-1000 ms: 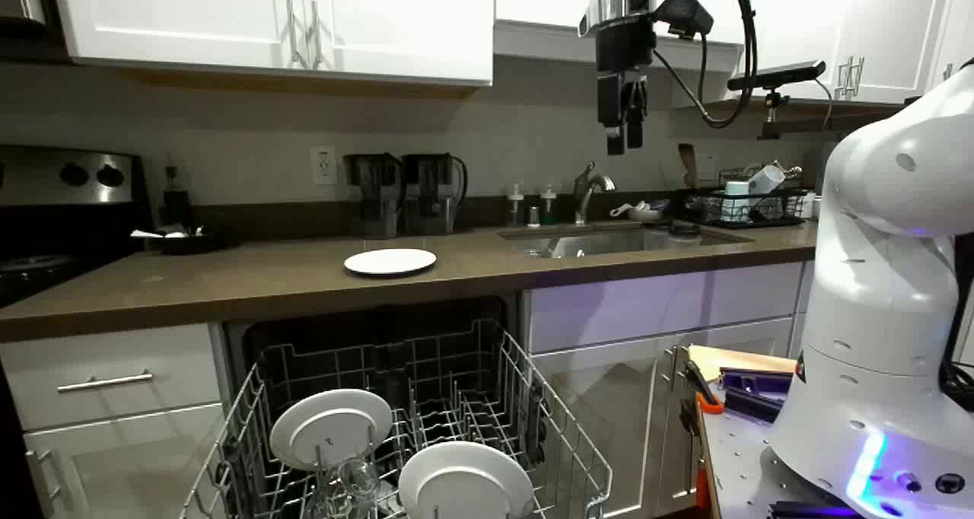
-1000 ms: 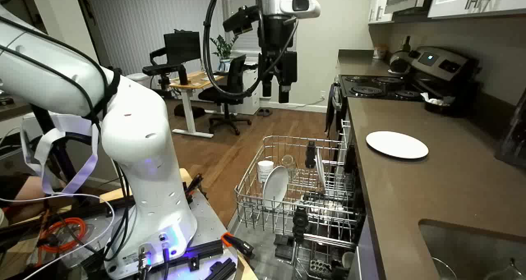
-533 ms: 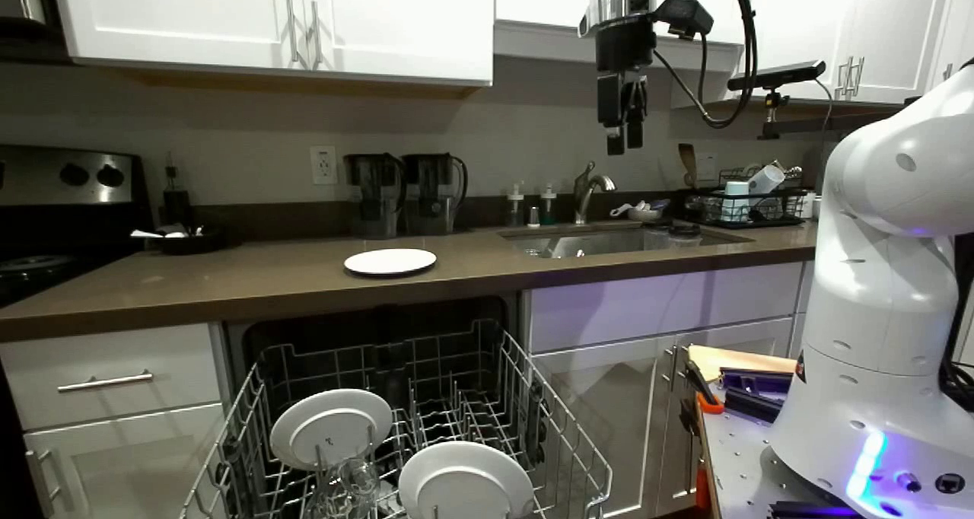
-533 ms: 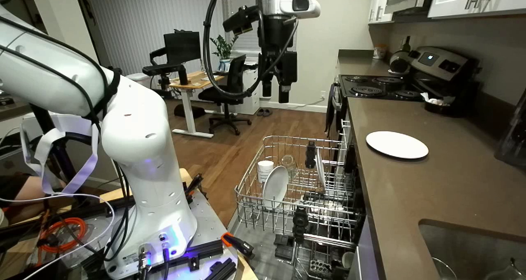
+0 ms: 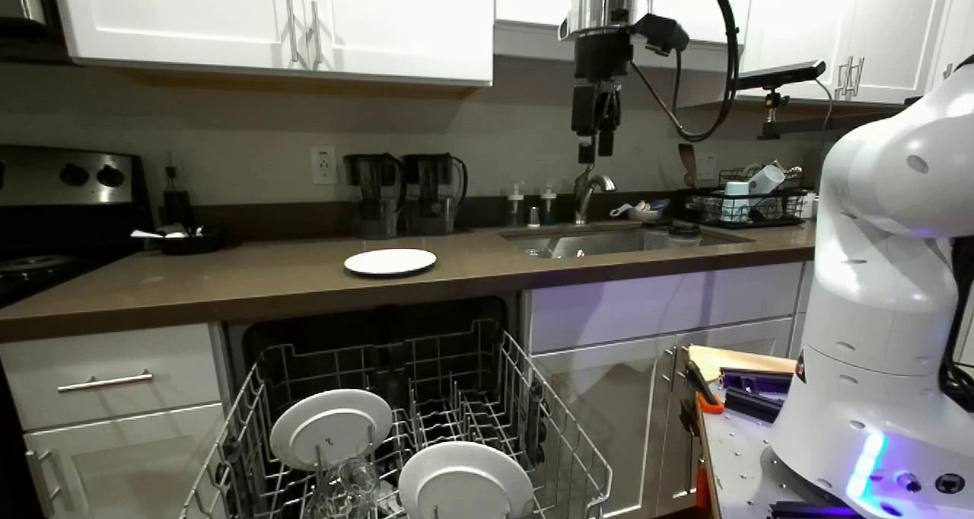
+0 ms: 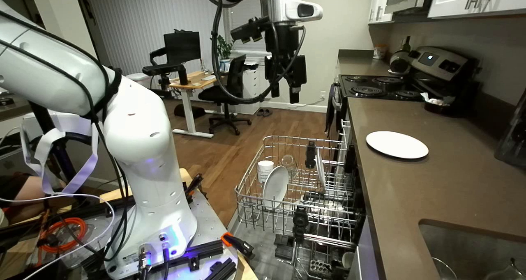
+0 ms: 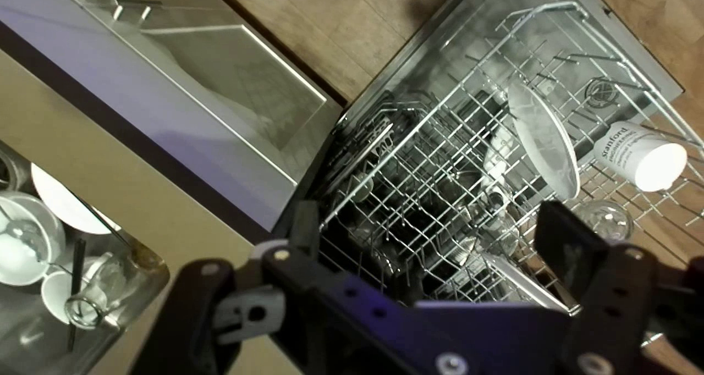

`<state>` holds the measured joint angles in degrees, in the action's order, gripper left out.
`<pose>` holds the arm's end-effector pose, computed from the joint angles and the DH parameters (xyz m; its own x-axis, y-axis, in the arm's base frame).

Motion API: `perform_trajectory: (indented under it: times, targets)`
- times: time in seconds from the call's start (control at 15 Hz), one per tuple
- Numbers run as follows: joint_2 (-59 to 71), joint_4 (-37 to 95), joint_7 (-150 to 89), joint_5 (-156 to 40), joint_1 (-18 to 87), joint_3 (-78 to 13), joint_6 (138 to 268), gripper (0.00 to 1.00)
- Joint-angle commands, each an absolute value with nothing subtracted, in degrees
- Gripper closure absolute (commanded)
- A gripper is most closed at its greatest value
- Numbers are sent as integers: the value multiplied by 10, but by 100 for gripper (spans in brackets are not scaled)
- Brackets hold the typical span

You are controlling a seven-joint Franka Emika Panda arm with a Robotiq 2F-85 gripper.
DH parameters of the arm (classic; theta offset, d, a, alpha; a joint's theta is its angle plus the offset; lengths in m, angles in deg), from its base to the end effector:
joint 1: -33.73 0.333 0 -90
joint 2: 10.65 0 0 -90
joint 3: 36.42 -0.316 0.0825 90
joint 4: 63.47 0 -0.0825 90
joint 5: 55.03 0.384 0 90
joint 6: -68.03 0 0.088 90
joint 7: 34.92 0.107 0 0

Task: Move the white plate on the right side of the dishwasher to the front

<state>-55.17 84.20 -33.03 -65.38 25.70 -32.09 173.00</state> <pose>0.3113 -0.0852 0.5048 0.9830 -0.1808 0.0327 -0.1834 -0.9755 0.1216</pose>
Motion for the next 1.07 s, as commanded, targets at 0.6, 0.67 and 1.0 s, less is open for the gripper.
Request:
perform_trajectory:
  times: [0.6, 0.67, 1.0]
  targets:
    - [-303, 827, -466, -473, 381, -295, 1966, 0]
    - [-278, 821, -474, -469, 386, -299, 1977, 0]
    - [-156, 783, -478, -464, 393, -325, 2012, 0]
